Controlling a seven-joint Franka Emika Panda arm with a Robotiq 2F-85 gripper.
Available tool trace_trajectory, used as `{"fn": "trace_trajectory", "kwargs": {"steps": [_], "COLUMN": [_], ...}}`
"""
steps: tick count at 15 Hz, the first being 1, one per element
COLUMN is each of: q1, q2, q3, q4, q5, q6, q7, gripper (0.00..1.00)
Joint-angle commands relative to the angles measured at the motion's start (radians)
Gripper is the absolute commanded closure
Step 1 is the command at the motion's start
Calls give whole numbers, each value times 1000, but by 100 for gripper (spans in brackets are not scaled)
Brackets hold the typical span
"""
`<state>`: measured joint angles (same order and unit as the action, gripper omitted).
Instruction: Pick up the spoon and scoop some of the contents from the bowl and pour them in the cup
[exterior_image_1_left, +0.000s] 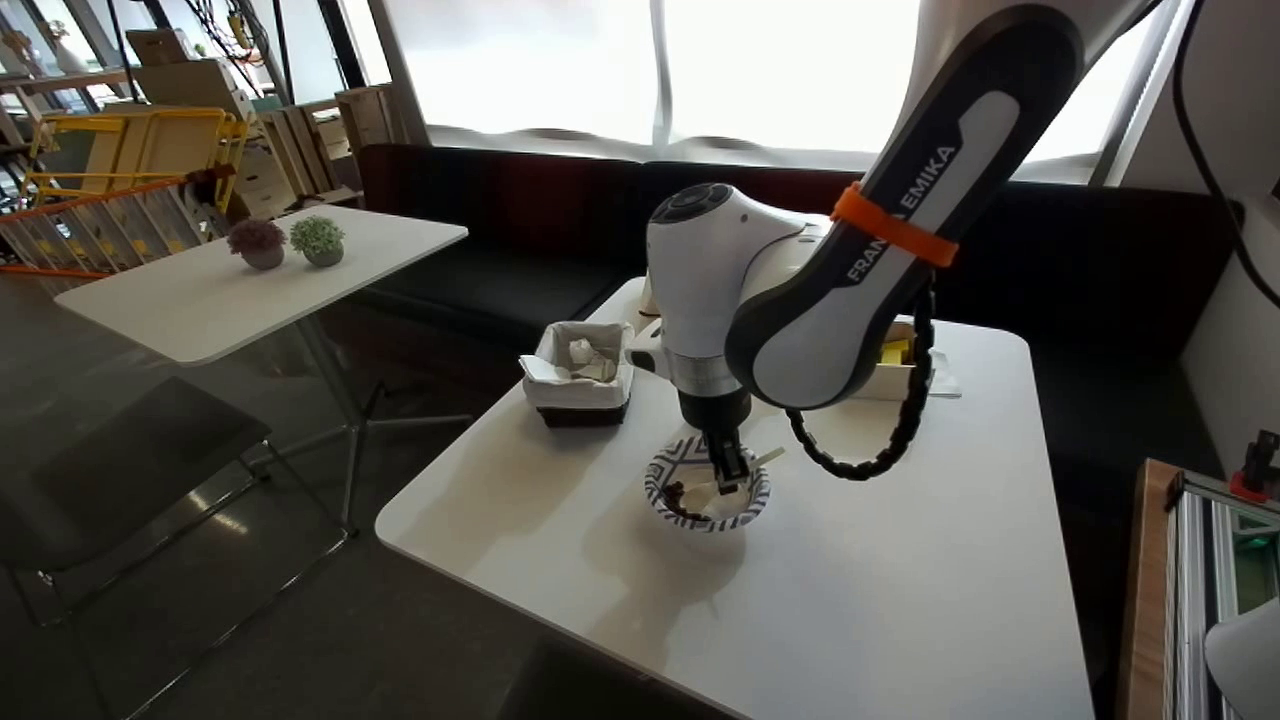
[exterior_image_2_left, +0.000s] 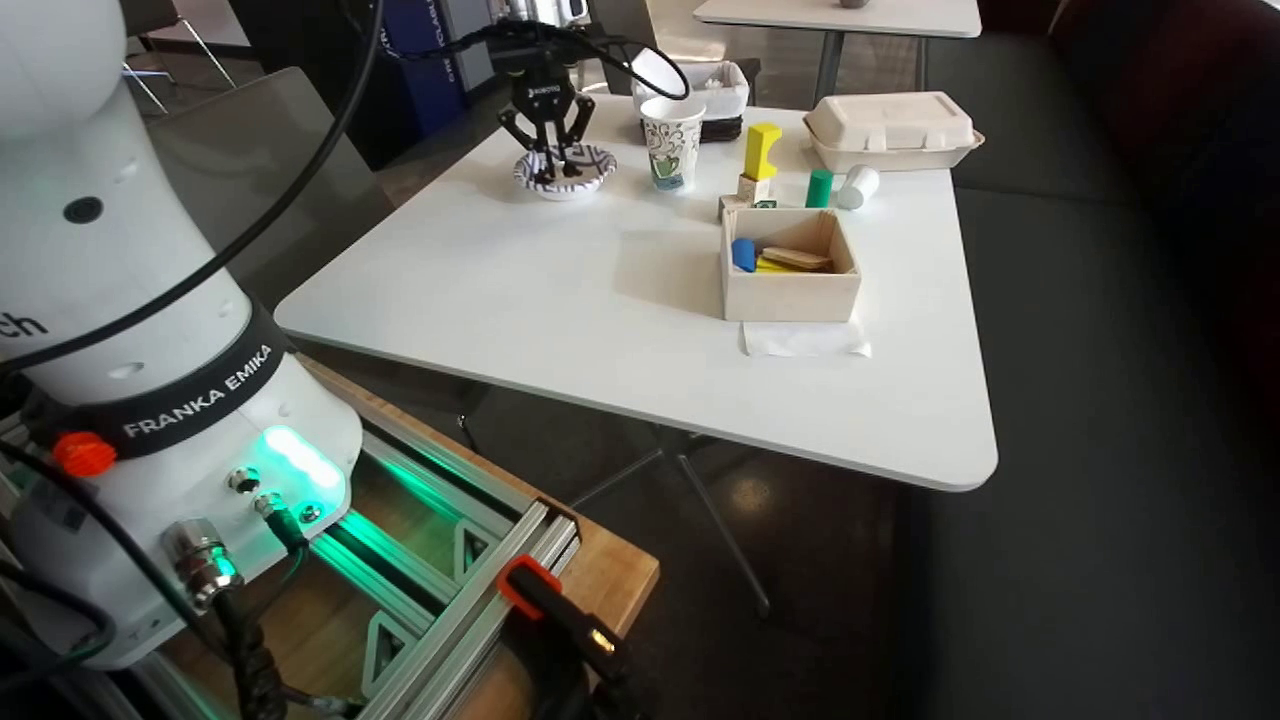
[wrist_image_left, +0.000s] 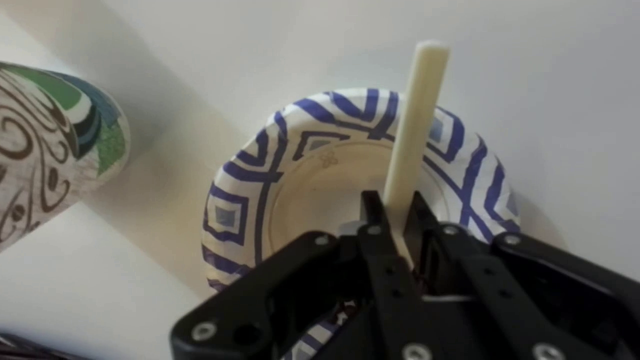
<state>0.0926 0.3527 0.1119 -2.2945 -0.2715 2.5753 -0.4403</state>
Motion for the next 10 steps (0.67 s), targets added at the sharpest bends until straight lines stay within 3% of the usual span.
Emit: {"fn": "trace_trajectory", "kwargs": {"steps": [1, 10], "q1": [9, -35], "q2": [36, 65], "q3": [5, 65], "q4": [38, 58], "q5": [-21, 45], "q6": [-32, 25], "q7": [16, -71], "gripper": [96, 96]}}
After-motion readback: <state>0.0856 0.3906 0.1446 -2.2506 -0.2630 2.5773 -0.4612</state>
